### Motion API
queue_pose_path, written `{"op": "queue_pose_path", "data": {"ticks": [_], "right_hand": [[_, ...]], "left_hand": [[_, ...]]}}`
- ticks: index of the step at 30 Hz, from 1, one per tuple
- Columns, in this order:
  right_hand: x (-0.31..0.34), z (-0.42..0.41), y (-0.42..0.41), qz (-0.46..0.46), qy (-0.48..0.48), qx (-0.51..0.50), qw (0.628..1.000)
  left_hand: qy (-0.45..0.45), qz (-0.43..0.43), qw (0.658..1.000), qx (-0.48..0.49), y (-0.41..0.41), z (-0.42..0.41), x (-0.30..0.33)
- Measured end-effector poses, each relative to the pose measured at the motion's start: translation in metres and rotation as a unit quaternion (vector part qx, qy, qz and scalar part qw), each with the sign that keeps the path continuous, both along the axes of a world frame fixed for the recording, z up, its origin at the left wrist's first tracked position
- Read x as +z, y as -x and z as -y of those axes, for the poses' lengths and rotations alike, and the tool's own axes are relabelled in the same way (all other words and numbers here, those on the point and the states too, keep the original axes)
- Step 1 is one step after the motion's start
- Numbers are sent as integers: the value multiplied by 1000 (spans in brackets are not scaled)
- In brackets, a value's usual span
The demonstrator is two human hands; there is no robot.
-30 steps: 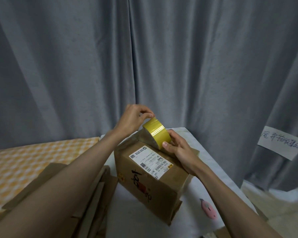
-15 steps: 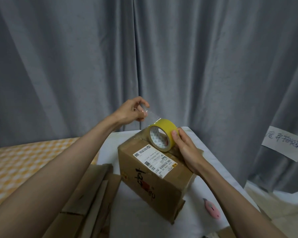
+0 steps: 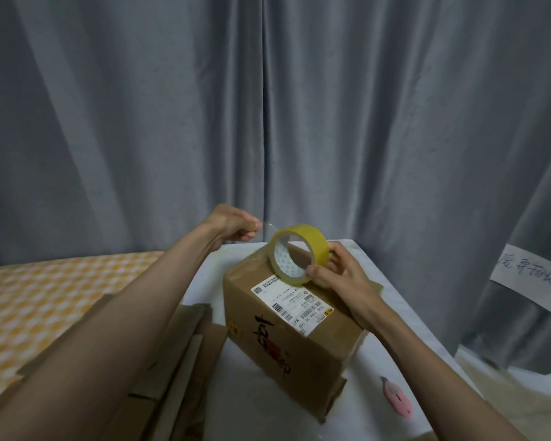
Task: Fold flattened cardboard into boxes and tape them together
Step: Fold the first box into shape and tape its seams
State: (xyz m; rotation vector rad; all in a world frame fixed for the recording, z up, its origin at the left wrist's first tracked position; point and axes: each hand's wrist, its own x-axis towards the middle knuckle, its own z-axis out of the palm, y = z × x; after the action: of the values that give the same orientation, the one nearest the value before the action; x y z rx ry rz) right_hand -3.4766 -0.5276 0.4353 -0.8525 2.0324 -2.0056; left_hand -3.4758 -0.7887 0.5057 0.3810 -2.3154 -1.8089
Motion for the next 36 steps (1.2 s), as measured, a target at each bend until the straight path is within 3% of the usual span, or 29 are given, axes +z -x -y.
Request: {"op": "queue_pose_path", "data": {"ticks": [6, 14, 27, 29, 33, 36], "right_hand": [[3, -1, -6, -20, 12, -30, 999], [-3, 5, 0, -77, -87, -3, 993], [1, 5, -1, -57, -76, -9, 995], [1, 6, -2, -62, -78, -12, 995], [0, 5, -2, -62, -79, -13, 995], [0, 5, -1, -49, -72, -7, 996]], "left_hand": [[-13, 18, 1000, 10, 16, 11, -26], [15, 14, 998, 62, 21, 28, -64], [17, 77, 997, 7, 23, 15, -80], [49, 68, 996, 6, 21, 15, -82], [183, -49, 978, 84, 17, 8, -82], [223, -32, 974, 33, 10, 0, -81]]}}
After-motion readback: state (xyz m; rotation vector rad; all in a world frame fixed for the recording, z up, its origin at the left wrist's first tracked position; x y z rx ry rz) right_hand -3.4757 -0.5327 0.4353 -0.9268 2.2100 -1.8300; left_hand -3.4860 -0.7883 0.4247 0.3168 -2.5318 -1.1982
